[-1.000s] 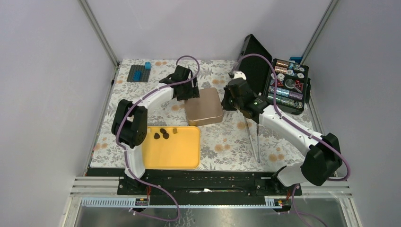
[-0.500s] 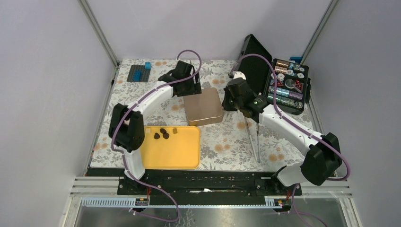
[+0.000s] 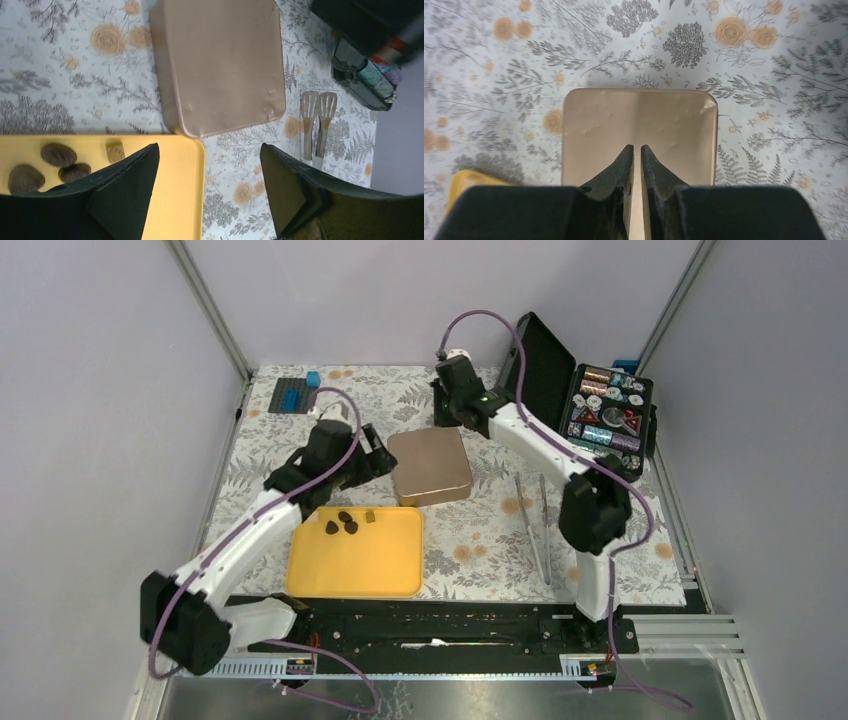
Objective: Pack the chocolate
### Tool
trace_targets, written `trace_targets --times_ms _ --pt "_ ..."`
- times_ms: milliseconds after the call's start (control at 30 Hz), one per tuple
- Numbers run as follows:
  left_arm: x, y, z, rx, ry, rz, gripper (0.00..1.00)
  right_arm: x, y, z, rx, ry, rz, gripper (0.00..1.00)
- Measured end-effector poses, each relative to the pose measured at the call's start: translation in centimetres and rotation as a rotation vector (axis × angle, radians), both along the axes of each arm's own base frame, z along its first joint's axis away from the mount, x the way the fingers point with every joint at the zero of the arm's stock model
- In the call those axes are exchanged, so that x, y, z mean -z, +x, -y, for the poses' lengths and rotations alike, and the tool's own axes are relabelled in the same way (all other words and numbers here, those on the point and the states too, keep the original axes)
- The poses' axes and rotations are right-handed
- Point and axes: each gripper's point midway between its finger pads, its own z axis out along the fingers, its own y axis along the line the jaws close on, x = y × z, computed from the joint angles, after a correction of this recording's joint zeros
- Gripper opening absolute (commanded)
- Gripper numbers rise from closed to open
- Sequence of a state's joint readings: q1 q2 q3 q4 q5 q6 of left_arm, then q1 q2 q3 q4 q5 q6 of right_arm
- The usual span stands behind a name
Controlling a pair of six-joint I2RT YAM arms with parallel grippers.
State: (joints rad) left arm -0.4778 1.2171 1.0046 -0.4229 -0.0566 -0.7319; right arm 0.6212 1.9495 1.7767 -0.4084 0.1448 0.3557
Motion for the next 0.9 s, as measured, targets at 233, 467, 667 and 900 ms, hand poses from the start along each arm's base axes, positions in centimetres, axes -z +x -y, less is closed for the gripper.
trace_targets --times_ms 233,467,667,900 --pt "-0.4 -5.3 -3.2 -0.065 -0.040 0.004 0.86 10.4 0.8 -0.1 0.003 -0.126 -0.179 0.29" --pt "-0.6 -6.7 -5.0 -0.112 -0.006 0.001 0.94 5.8 2.0 -1.0 -0.007 -0.113 -0.162 0.70" --pt "-1.0 -6.5 -5.5 -0.099 0.072 -0.026 0.99 -2.9 0.1 1.8 0.026 -0.103 -0.046 1.00" --pt "-4.0 -6.4 -6.8 -0.109 0.121 0.048 0.99 -11.6 -8.8 10.8 0.130 -0.054 0.146 1.00"
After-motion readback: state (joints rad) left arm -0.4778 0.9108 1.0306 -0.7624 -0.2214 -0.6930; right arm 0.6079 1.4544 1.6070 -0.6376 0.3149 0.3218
